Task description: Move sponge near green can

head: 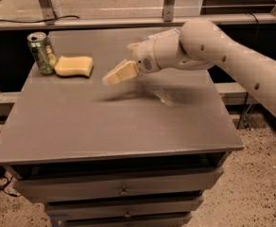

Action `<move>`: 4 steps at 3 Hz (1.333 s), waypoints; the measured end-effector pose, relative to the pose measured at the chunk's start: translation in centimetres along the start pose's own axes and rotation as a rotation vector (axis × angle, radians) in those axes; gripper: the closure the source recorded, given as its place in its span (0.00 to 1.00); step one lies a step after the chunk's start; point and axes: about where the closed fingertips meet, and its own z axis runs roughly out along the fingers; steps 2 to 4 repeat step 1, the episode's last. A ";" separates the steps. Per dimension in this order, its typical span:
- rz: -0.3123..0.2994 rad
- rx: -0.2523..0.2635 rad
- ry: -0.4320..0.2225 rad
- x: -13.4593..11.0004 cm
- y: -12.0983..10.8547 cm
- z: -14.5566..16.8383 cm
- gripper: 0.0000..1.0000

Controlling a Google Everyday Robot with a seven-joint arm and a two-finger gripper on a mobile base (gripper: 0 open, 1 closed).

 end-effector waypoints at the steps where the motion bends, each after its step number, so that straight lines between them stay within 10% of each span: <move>1: -0.045 0.044 -0.023 0.0 -2.1 -6.0 0.00; 4: -0.045 0.044 -0.023 0.0 -2.1 -6.0 0.00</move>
Offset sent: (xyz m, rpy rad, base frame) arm 0.0000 0.0000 0.0000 0.0000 0.0000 0.0000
